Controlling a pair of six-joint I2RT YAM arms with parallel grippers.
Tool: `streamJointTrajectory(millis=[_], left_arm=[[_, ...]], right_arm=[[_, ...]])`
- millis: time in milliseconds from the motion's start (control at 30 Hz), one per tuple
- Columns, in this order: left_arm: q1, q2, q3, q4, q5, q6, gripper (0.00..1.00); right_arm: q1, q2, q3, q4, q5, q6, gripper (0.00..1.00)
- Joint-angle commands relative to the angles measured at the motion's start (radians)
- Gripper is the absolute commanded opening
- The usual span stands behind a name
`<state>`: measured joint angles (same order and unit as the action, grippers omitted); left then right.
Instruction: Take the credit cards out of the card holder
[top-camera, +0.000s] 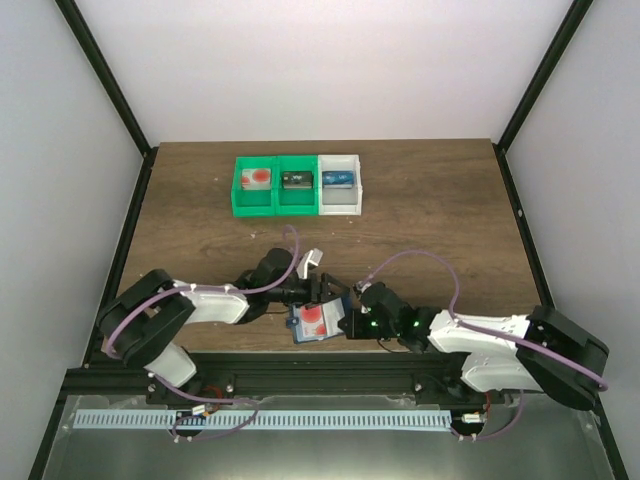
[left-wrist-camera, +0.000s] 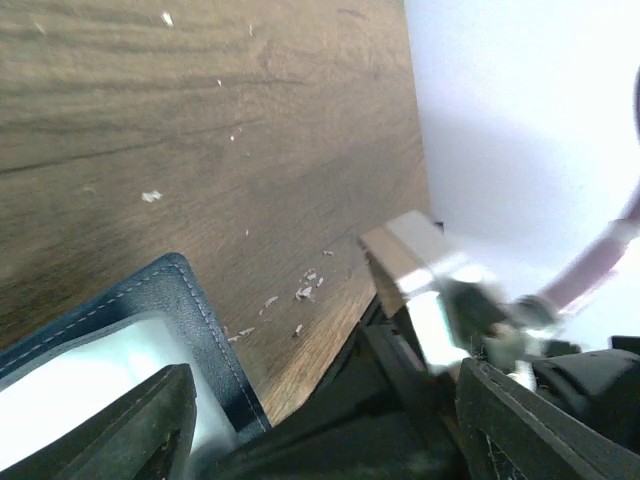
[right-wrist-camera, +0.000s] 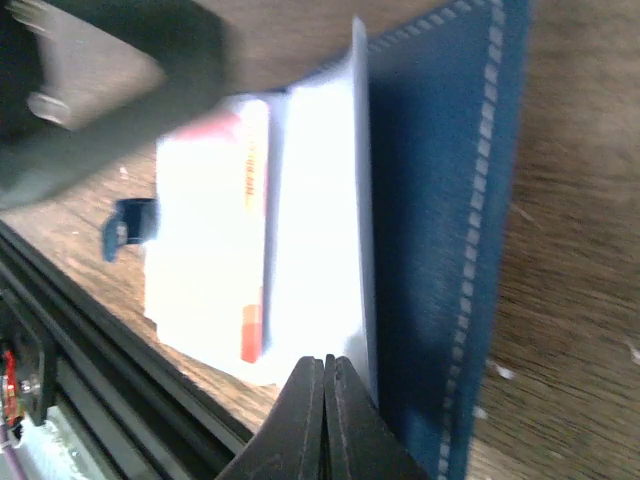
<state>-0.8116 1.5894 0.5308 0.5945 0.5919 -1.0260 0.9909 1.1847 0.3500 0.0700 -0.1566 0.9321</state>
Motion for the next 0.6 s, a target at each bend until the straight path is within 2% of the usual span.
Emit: streamJointTrajectory(millis=[0,200,367,567], left_arm=[[0.048,-0.109,-0.036,-0.138,-0.053,0.063,0.7],[0.085,-0.271,-0.116,-0.307,-0.111,0.134,0.53],[0.085,-0.376,-0.185,-0.37,-0.104,0.176,0.37],[0.085,-0.406,-0.236,-0.432,-0.14,0.237,0.25]], right_arm=[[0.008,0.017,-0.04,0.022,0.044,0.04,0.01],[0.008,0.036,-0.071,0.032,0.049,0.064,0.0],[0.008,0.053,-0.052,0.021,0.045,0.067,0.01],[0.008,0.04,0.03,-0.011,0.025,0.047,0.06]])
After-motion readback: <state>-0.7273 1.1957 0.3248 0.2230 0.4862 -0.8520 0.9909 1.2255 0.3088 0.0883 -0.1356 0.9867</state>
